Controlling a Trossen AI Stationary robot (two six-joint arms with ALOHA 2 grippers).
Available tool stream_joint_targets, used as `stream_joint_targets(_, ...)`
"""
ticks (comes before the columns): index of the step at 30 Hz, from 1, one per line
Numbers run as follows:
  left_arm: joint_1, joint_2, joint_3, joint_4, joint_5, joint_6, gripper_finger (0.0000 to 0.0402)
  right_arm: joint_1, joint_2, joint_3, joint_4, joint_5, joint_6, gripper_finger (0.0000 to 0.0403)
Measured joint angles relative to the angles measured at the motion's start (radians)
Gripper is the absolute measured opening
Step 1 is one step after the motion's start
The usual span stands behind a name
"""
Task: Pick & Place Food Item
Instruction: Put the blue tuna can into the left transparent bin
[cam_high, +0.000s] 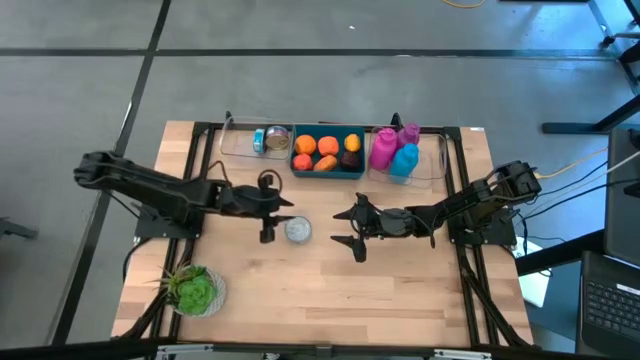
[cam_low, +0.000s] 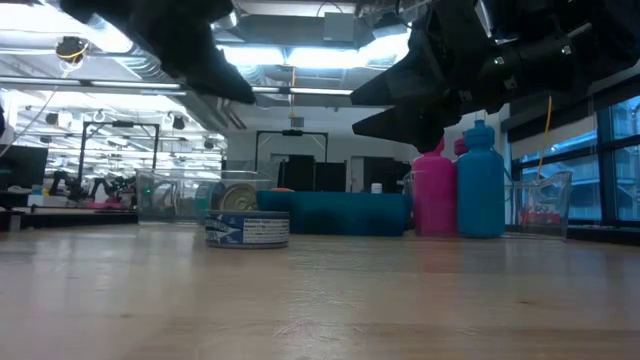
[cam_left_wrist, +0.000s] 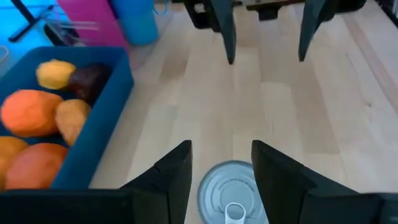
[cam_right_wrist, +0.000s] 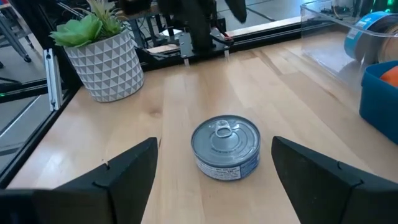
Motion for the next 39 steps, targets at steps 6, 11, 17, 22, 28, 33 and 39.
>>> stream_joint_targets(6,0.000,-0.087,0.000,-0.040,-0.003,0.027,0.0157,-0.002,0.000,0.000,0.000,0.000,-0.006,0.0313)
stream_joint_targets(11,0.002,-0.106,0.000,-0.027,-0.001,0.046,0.0159,-0.002,0.000,0.000,-0.004,0.000,-0.004,0.0313)
stream_joint_targets(17,0.015,-0.098,0.001,-0.158,0.076,-0.063,0.0209,-0.002,0.000,0.000,-0.005,0.000,0.021,0.0313)
stream_joint_targets(22,0.013,-0.059,0.001,-0.211,0.078,-0.077,0.0284,-0.002,0.000,0.000,-0.005,0.000,0.022,0.0313)
stream_joint_targets(28,0.011,-0.023,0.001,-0.208,0.108,-0.066,0.0377,-0.002,0.000,0.000,-0.005,0.000,0.023,0.0313)
stream_joint_targets(33,0.011,-0.015,0.001,-0.222,0.132,-0.089,0.0395,-0.002,0.000,0.000,-0.007,-0.004,0.023,0.0313)
stream_joint_targets(39,0.011,-0.015,0.001,-0.233,0.118,-0.114,0.0398,-0.002,0.000,0.000,-0.008,-0.004,0.023,0.0313)
